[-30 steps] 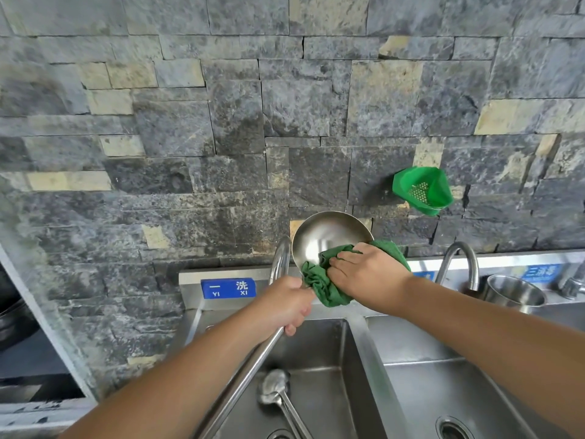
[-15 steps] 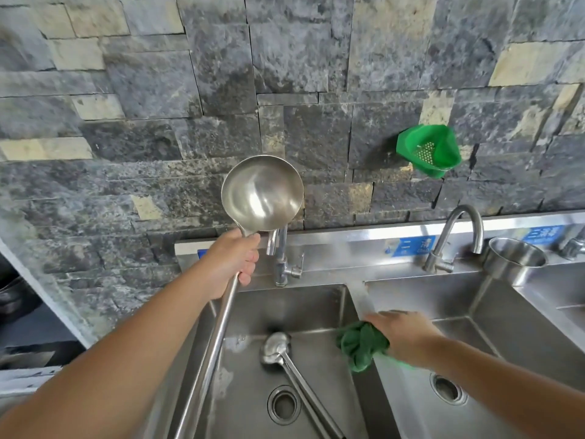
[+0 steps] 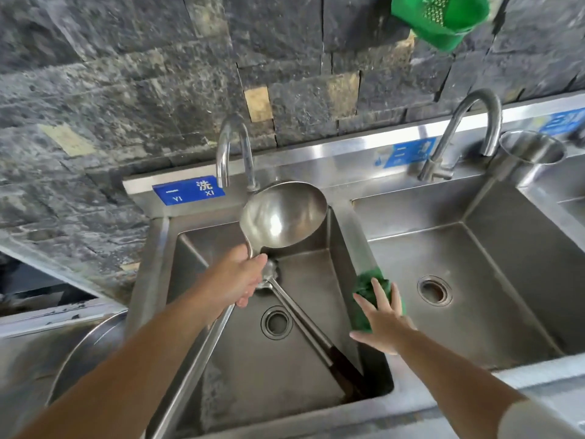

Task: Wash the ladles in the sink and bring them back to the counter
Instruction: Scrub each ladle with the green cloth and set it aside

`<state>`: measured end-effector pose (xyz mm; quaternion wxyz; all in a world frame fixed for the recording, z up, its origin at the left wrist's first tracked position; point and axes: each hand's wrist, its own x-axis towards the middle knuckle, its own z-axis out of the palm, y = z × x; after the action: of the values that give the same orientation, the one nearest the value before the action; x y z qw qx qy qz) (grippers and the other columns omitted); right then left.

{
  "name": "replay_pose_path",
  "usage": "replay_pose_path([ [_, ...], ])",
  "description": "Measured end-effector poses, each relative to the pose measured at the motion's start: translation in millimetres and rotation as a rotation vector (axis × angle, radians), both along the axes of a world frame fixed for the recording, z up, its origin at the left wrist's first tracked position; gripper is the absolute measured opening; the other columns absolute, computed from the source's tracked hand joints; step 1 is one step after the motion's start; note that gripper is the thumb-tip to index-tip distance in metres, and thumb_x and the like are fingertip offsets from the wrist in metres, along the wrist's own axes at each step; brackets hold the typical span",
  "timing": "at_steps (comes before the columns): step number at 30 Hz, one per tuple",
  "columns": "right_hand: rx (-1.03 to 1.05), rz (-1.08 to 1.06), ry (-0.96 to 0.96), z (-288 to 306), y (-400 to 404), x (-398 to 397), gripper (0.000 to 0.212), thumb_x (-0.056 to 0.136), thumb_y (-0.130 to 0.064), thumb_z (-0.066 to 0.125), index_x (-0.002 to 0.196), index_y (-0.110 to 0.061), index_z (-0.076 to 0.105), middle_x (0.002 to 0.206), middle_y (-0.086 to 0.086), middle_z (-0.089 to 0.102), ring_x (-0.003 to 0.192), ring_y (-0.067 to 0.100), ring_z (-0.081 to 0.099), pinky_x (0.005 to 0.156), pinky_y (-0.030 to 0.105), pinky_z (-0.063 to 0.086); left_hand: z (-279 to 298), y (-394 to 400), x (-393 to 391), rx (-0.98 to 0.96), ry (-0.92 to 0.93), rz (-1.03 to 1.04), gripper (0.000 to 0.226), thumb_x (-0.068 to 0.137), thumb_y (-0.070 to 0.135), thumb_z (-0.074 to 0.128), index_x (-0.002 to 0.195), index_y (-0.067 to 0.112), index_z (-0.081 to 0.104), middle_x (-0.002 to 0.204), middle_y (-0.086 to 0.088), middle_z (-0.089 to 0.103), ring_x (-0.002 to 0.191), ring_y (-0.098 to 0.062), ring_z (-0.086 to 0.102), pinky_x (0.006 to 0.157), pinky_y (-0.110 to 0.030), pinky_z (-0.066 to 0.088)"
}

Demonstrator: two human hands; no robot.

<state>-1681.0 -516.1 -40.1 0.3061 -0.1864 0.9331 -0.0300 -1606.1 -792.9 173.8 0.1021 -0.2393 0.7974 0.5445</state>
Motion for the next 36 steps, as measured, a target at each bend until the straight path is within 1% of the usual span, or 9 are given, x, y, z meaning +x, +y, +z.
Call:
replay_pose_path([
  [8, -0.015, 0.013, -0.077, -2.1, -16.3, -49.8, 0.093, 0.074, -0.074, 0.052, 0.150, -0.051, 0.002, 0.156, -0.012, -0.033, 0.139, 0.038, -0.036, 0.111, 0.062, 0.029, -34.9, 25.9, -17.7, 0.019, -0.058, -0.023, 0.022, 0.100, 0.017, 0.046, 0.079, 0.012, 0.040, 0.059, -0.001, 0.040, 0.044, -0.013, 0.030, 0.045, -0.025, 0.027],
  [13, -0.055, 0.015, -0.002, 15.6, -15.6, -44.0, 0.101, 0.072, -0.078, 0.049, 0.149, -0.051, -0.012, 0.154, -0.009, -0.038, 0.141, 0.031, -0.035, 0.112, 0.067, -0.003, -54.2, 55.0, -43.1, 0.075, -0.063, -0.061, 0.011, 0.099, 0.018, 0.048, 0.092, 0.010, 0.047, 0.064, 0.000, 0.041, 0.047, -0.013, 0.031, 0.044, -0.026, 0.029],
  [15, -0.258, -0.113, 0.111, 31.1, -16.8, -23.1, 0.092, 0.083, -0.068, 0.050, 0.153, -0.042, -0.003, 0.160, -0.006, -0.024, 0.147, 0.027, -0.022, 0.118, 0.057, 0.003, -59.9, 74.3, -56.5, 0.133, -0.050, -0.077, 0.009, 0.100, 0.018, 0.048, 0.098, 0.009, 0.051, 0.067, -0.001, 0.044, 0.049, -0.014, 0.033, 0.045, -0.026, 0.028],
  [17, -0.614, -0.394, -0.036, 52.0, -19.1, 1.8, 0.073, 0.090, -0.057, 0.054, 0.151, -0.028, 0.028, 0.159, 0.002, 0.023, 0.146, 0.021, 0.021, 0.115, 0.039, 0.026, -63.3, 97.0, -71.1, 0.193, -0.044, -0.106, 0.014, 0.102, 0.016, 0.046, 0.103, 0.004, 0.053, 0.072, -0.003, 0.050, 0.052, -0.013, 0.039, 0.046, -0.026, 0.029],
  [20, -1.173, -0.810, -0.499, 86.5, -20.0, 41.7, 0.039, 0.092, -0.042, 0.062, 0.113, -0.009, 0.062, 0.102, 0.006, 0.071, 0.093, 0.017, 0.068, 0.084, 0.028, 0.053, -66.1, 134.7, -94.6, 0.259, -0.049, -0.133, 0.013, 0.102, 0.009, 0.042, 0.099, 0.006, 0.054, 0.078, -0.004, 0.053, 0.056, -0.011, 0.041, 0.046, -0.024, 0.027],
  [23, -1.336, -0.912, -0.470, 99.7, -10.8, 63.2, 0.026, 0.083, -0.033, 0.069, 0.092, -0.009, 0.065, 0.076, 0.002, 0.066, 0.070, 0.015, 0.065, 0.071, 0.031, 0.055, -69.8, 175.6, -117.6, 0.304, -0.056, -0.186, 0.019, 0.099, -0.001, 0.041, 0.088, 0.009, 0.052, 0.078, -0.005, 0.053, 0.058, -0.012, 0.043, 0.047, -0.024, 0.028],
  [27, -1.161, -1.039, -0.227, 98.0, 17.0, 45.8, 0.008, 0.079, -0.023, 0.069, 0.076, -0.016, 0.067, 0.056, -0.007, 0.059, 0.058, 0.012, 0.058, 0.069, 0.037, 0.059, -74.4, 220.4, -134.5, 0.387, -0.079, -0.242, 0.027, 0.095, -0.012, 0.040, 0.097, 0.009, 0.058, 0.078, -0.007, 0.054, 0.063, -0.015, 0.050, 0.055, -0.025, 0.036],
  [33, -1.287, -1.248, -0.293, 73.0, 61.0, 13.5, 0.009, 0.073, -0.008, 0.070, 0.079, -0.001, 0.073, 0.069, 0.013, 0.066, 0.065, 0.025, 0.062, 0.066, 0.040, 0.055, -98.1, 237.3, -134.3, 0.304, -0.142, -0.337, 0.036, 0.092, -0.007, 0.050, 0.125, 0.004, 0.060, 0.100, -0.013, 0.066, 0.077, -0.017, 0.061, 0.068, -0.030, 0.045],
  [36, -1.319, -1.355, -0.348, 60.4, 85.4, -2.4, 0.007, 0.078, 0.003, 0.067, 0.082, 0.007, 0.070, 0.074, 0.025, 0.064, 0.071, 0.032, 0.061, 0.070, 0.043, 0.052, -106.7, 236.5, -95.6, 0.205, -0.202, -0.398, 0.024, 0.094, 0.004, 0.057, 0.113, 0.016, 0.063, 0.101, -0.008, 0.069, 0.084, -0.019, 0.062, 0.074, -0.032, 0.050],
])
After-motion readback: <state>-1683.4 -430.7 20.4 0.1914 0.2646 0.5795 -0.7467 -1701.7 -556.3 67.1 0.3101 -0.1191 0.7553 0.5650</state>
